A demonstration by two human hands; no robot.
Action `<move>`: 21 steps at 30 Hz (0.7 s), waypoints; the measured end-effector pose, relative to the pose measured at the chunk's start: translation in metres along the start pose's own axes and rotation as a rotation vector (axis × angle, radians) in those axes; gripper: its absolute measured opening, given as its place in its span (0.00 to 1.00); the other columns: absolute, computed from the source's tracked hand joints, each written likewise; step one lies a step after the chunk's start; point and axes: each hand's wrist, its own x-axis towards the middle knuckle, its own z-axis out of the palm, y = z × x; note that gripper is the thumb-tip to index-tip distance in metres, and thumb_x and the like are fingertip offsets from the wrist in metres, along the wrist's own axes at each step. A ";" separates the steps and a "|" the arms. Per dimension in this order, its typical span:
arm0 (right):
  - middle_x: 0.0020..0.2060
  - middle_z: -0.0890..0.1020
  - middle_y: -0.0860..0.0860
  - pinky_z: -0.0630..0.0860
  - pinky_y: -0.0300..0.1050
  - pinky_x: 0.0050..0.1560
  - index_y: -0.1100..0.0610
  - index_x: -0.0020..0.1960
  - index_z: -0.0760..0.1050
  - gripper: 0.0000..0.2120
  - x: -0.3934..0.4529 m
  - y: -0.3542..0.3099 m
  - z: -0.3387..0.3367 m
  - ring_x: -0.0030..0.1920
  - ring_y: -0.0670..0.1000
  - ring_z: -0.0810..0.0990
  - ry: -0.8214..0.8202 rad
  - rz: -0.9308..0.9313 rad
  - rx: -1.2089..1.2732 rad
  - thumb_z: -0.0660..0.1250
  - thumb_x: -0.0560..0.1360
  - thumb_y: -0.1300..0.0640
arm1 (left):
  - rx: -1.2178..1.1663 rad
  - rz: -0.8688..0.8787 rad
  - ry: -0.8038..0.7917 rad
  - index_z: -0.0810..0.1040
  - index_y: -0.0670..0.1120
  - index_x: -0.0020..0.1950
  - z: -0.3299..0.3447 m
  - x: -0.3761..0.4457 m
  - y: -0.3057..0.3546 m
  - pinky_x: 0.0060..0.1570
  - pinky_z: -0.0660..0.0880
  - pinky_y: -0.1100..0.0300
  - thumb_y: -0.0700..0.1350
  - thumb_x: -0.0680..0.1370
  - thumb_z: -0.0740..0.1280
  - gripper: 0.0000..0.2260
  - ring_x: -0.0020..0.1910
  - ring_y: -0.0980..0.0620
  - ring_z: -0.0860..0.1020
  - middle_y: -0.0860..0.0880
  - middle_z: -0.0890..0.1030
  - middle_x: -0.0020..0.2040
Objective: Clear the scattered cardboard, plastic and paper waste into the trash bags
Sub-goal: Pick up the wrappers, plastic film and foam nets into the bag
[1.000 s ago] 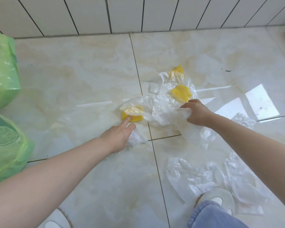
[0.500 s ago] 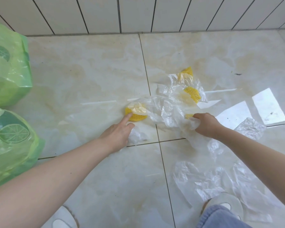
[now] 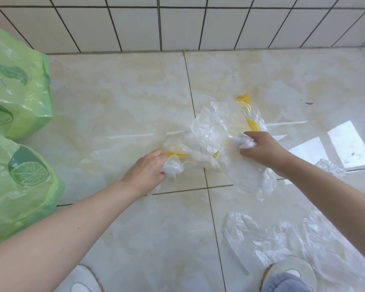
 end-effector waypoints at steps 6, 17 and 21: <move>0.35 0.73 0.54 0.69 0.46 0.39 0.64 0.45 0.75 0.10 -0.012 -0.038 0.020 0.36 0.51 0.72 -0.077 -0.065 0.101 0.64 0.66 0.60 | -0.158 -0.085 0.297 0.62 0.50 0.32 -0.041 -0.034 -0.010 0.30 0.61 0.65 0.33 0.66 0.66 0.16 0.32 0.49 0.65 0.55 0.64 0.31; 0.47 0.78 0.46 0.73 0.31 0.37 0.46 0.61 0.73 0.20 -0.014 -0.139 0.072 0.42 0.41 0.77 -0.128 -0.272 0.021 0.68 0.72 0.62 | -0.307 -0.293 0.416 0.76 0.50 0.57 -0.148 -0.082 -0.038 0.33 0.66 0.69 0.34 0.73 0.63 0.16 0.40 0.49 0.76 0.50 0.78 0.44; 0.24 0.75 0.41 0.67 0.31 0.27 0.51 0.35 0.76 0.08 -0.005 -0.193 0.092 0.26 0.41 0.73 -0.212 -0.323 0.008 0.68 0.71 0.61 | -0.335 -0.327 0.458 0.80 0.45 0.48 -0.197 -0.097 -0.053 0.38 0.71 0.59 0.37 0.74 0.64 0.08 0.43 0.45 0.77 0.45 0.81 0.42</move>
